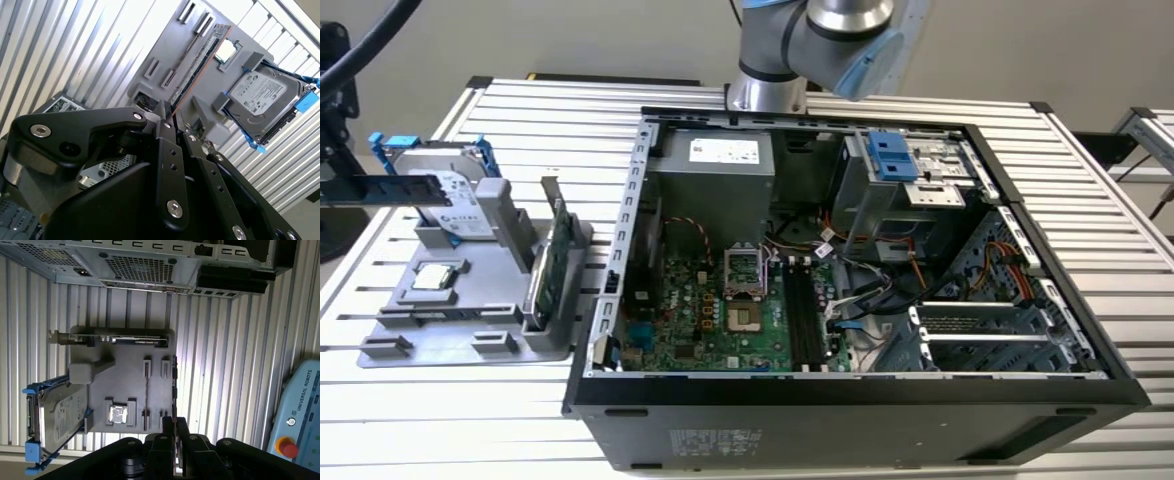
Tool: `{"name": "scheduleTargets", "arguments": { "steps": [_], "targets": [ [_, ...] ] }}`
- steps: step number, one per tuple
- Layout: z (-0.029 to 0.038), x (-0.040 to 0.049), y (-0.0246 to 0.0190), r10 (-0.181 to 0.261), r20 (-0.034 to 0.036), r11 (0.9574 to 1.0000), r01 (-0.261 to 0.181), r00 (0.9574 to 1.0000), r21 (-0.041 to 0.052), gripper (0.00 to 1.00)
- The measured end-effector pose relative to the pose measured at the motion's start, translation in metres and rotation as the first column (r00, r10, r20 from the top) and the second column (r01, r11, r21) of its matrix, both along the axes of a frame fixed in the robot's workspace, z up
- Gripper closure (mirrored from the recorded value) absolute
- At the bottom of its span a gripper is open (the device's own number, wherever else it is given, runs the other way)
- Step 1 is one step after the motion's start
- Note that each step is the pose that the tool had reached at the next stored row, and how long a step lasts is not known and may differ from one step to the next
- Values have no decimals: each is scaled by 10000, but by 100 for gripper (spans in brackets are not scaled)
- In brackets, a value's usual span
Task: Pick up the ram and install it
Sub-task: 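Pick up the ram and move it above insertion slot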
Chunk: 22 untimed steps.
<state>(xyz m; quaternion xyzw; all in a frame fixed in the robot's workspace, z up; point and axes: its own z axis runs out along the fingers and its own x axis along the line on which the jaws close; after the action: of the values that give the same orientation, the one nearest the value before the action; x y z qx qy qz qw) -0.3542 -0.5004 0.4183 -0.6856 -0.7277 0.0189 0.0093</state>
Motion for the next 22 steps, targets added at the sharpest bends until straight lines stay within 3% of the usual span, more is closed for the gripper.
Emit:
{"name": "scheduleTargets", "arguments": {
  "steps": [22],
  "targets": [
    [26, 91, 0, -1, -85, 10000, 1, 10000, -1, 100]
  ]
}}
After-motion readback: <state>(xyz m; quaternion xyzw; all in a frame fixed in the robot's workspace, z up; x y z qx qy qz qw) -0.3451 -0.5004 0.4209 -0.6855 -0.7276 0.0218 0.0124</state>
